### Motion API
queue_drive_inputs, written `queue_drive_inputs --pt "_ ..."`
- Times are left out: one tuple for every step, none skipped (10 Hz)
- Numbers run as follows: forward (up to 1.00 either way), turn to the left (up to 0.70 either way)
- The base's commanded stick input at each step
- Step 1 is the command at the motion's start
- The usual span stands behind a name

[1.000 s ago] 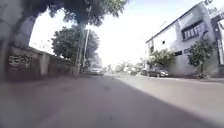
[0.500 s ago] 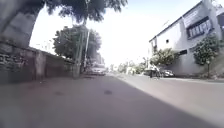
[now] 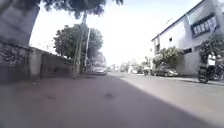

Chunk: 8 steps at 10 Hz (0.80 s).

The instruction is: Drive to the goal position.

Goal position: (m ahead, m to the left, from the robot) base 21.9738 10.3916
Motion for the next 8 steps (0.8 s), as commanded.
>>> queue_drive_inputs --pt "1.00 0.00" --pt "1.00 0.00" --pt "1.00 0.00" --pt "1.00 0.00" --pt "1.00 0.00" --pt "1.00 0.00" --pt "1.00 0.00" --pt "1.00 0.00"
